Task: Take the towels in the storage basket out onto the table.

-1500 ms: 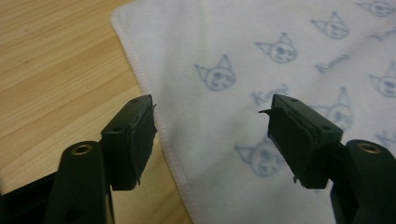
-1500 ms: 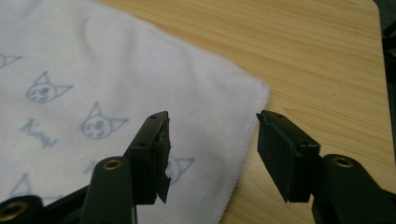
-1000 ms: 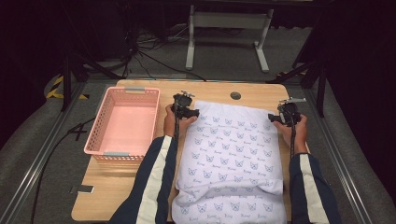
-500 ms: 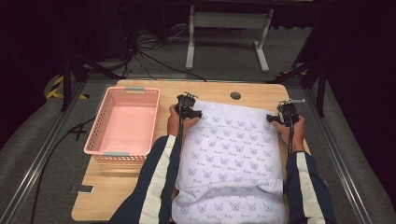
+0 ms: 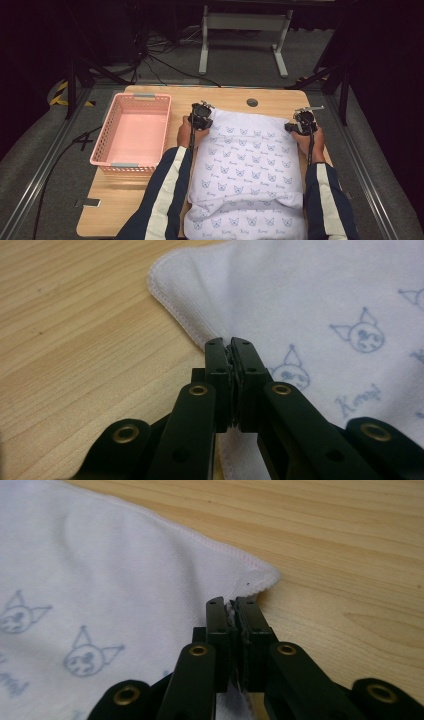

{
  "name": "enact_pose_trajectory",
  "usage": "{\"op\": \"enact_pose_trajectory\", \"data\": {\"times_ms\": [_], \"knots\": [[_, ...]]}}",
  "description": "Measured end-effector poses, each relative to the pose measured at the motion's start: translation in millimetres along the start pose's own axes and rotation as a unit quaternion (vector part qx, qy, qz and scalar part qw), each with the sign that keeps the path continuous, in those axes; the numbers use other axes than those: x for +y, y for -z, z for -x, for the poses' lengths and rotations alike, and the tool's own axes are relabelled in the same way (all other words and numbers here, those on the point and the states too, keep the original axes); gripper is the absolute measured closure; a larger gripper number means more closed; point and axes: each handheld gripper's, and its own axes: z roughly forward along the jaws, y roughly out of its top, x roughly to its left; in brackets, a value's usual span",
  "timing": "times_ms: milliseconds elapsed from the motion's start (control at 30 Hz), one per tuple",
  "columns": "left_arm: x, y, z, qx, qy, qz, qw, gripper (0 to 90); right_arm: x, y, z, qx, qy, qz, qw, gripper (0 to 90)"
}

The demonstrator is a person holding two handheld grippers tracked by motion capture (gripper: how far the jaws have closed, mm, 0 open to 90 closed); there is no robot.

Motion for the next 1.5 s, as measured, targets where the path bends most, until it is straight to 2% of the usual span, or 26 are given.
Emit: {"op": "enact_pose_trajectory", "data": {"times_ms": [67,267,467,600,700,733,767,833,867,900,933,967,1000,1033,1067,1100,1133,1167,1233,1267,1333,1367,1400,1433,1467,1500], "knots": [[2.7,5.9,2.3,-0.002,-0.005,0.007,1.0,87.4,0.4,2.1,-0.5,0.0,0.005,0.0,1.0,86.0],[11.0,41.0,16.3,-0.01,-0.031,0.039,0.9987,87.4,8.2,34.2,-5.9,0.033,0.026,0.04,0.9983,86.7],[5.1,83.6,37.3,-0.025,-0.073,0.061,0.9952,87.4,4.6,74.5,-19.9,0.067,0.068,0.074,0.9927,86.9],[-9.2,113.6,52.5,-0.049,-0.101,0.079,0.9905,87.4,-10.2,100.9,-32.4,0.104,0.091,0.091,0.9862,86.9],[-29.4,133.6,64.2,-0.068,-0.126,0.078,0.9866,87.3,-29.0,123.0,-43.5,0.133,0.119,0.101,0.9788,86.9],[-39.3,140.7,68.6,-0.088,-0.122,0.082,0.9851,87.3,-34.9,129.8,-47.4,0.145,0.129,0.103,0.9755,86.9],[-46.8,146.6,73.1,-0.092,-0.134,0.085,0.983,87.3,-42.2,138.3,-52.0,0.155,0.14,0.107,0.9722,86.9],[-65.2,158.2,82.2,-0.116,-0.141,0.093,0.9788,87.3,-54.6,150.4,-60.0,0.165,0.153,0.106,0.9685,86.8],[-65.2,158.2,82.2,-0.116,-0.141,0.093,0.9788,87.3,-54.6,150.4,-60.0,0.165,0.153,0.106,0.9685,86.8],[-80.2,164.9,91.1,-0.125,-0.157,0.087,0.9759,87.3,-69.4,161.6,-69.7,0.181,0.175,0.099,0.9627,86.8],[-80.2,164.9,91.1,-0.125,-0.157,0.087,0.9759,87.3,-69.4,161.6,-69.7,0.181,0.175,0.099,0.9627,86.8],[-91.1,167.5,95.8,-0.142,-0.162,0.085,0.9729,87.2,-83.6,171.2,-78.6,0.213,0.19,0.094,0.9539,86.8],[-99.6,168.8,99.7,-0.151,-0.173,0.076,0.9703,87.2,-83.6,171.2,-78.6,0.213,0.19,0.094,0.9539,86.8],[-107.6,169.0,104.2,-0.159,-0.186,0.066,0.9673,87.3,-98.0,179.2,-88.7,0.226,0.219,0.082,0.9458,86.8],[-113.4,168.9,106.8,-0.167,-0.196,0.055,0.9646,87.2,-104.2,181.3,-91.6,0.249,0.219,0.078,0.9403,86.7],[-128.9,165.8,113.2,-0.187,-0.206,0.032,0.96,87.2,-115.4,182.0,-98.0,0.279,0.232,0.065,0.9294,86.7],[-128.9,165.8,113.2,-0.187,-0.206,0.032,0.96,87.2,-122.1,182.0,-102.4,0.276,0.247,0.047,0.9278,86.7],[-142.4,161.6,117.5,-0.191,-0.216,0.009,0.9576,87.2,-131.4,180.9,-107.8,0.274,0.257,0.028,0.9264,86.7],[-151.5,156.2,116.9,-0.192,-0.213,-0.011,0.9579,87.1,-149.2,177.7,-115.2,0.297,0.263,0.0,0.918,86.7],[-151.5,156.2,116.9,-0.192,-0.213,-0.011,0.9579,87.1,-156.8,175.8,-118.4,0.283,0.272,-0.017,0.9196,86.6],[-157.6,148.8,115.6,-0.158,-0.227,-0.025,0.9606,87.1,-167.5,169.2,-119.9,0.27,0.263,-0.031,0.9256,86.6],[-160.0,142.5,113.1,-0.152,-0.224,-0.04,0.9617,87.1,-171.7,164.2,-120.2,0.256,0.259,-0.045,0.9303,86.6],[-162.2,134.7,110.5,-0.147,-0.212,-0.044,0.9652,87.1,-173.5,160.8,-120.6,0.249,0.254,-0.048,0.9333,86.6],[-161.2,133.1,110.2,-0.143,-0.216,-0.039,0.9652,87.1,-175.0,157.1,-121.6,0.237,0.254,-0.057,0.936,86.6],[-158.9,131.7,110.0,-0.134,-0.218,-0.04,0.9659,87.1,-176.1,153.2,-123.3,0.222,0.265,-0.06,0.9363,86.7],[-156.6,129.3,109.6,-0.122,-0.217,-0.038,0.9679,87.2,-175.4,150.8,-123.0,0.223,0.258,-0.053,0.9385,86.8]]}}
